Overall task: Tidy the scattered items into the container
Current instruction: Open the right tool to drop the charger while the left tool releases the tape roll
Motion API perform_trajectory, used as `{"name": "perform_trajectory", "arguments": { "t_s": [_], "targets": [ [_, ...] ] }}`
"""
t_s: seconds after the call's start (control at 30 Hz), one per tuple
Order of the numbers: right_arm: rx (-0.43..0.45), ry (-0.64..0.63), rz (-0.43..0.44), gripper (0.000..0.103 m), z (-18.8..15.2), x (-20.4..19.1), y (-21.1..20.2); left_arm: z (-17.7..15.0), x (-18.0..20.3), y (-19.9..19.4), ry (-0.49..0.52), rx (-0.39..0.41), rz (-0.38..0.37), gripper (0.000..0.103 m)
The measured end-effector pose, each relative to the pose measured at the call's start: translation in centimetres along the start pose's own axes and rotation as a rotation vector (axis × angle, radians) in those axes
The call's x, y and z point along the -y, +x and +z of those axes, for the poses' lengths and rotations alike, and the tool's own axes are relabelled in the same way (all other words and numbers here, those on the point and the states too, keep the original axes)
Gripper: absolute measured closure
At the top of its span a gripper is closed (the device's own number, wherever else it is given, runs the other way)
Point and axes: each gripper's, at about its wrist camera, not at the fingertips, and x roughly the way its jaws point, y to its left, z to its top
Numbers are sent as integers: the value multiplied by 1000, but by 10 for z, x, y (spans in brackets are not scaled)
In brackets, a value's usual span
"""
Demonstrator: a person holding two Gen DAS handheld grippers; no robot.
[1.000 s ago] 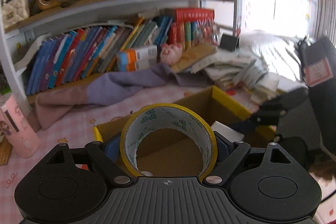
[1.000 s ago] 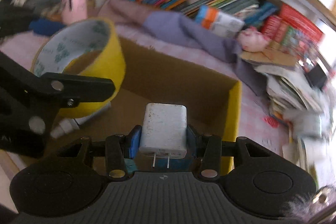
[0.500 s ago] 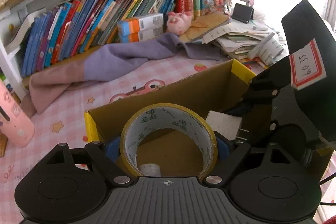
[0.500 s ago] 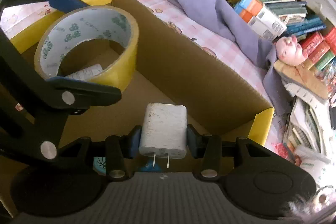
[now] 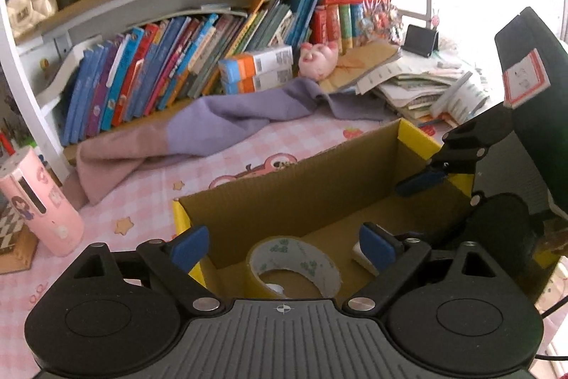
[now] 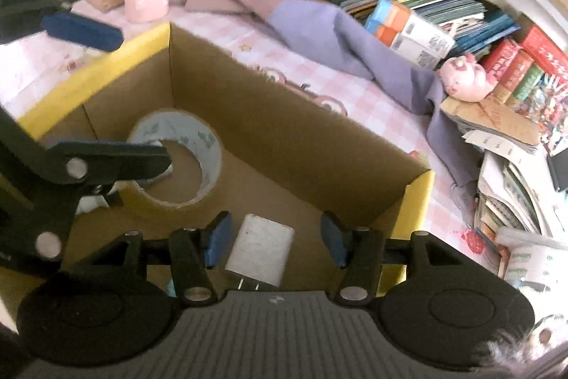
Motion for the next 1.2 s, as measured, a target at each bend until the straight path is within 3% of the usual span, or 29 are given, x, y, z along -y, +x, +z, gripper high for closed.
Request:
{"name": "perform_trajectory", "arguments": {
  "t_s": [0.27, 0.53, 0.97, 1.2],
  "targets": [
    [113, 95, -59, 35, -2, 1, -37, -7, 7, -38, -23, 66, -7, 5],
    [224, 212, -124, 28, -16, -14, -81, -22, 6, -80, -63, 134, 22, 0],
    [310, 381, -207, 28, -46, -56, -118, -55, -14, -118, -199, 185, 62, 0],
    [372, 456, -312, 28, -65, -87, -135, -74, -20, -136, -158, 209, 83, 0]
  ]
}}
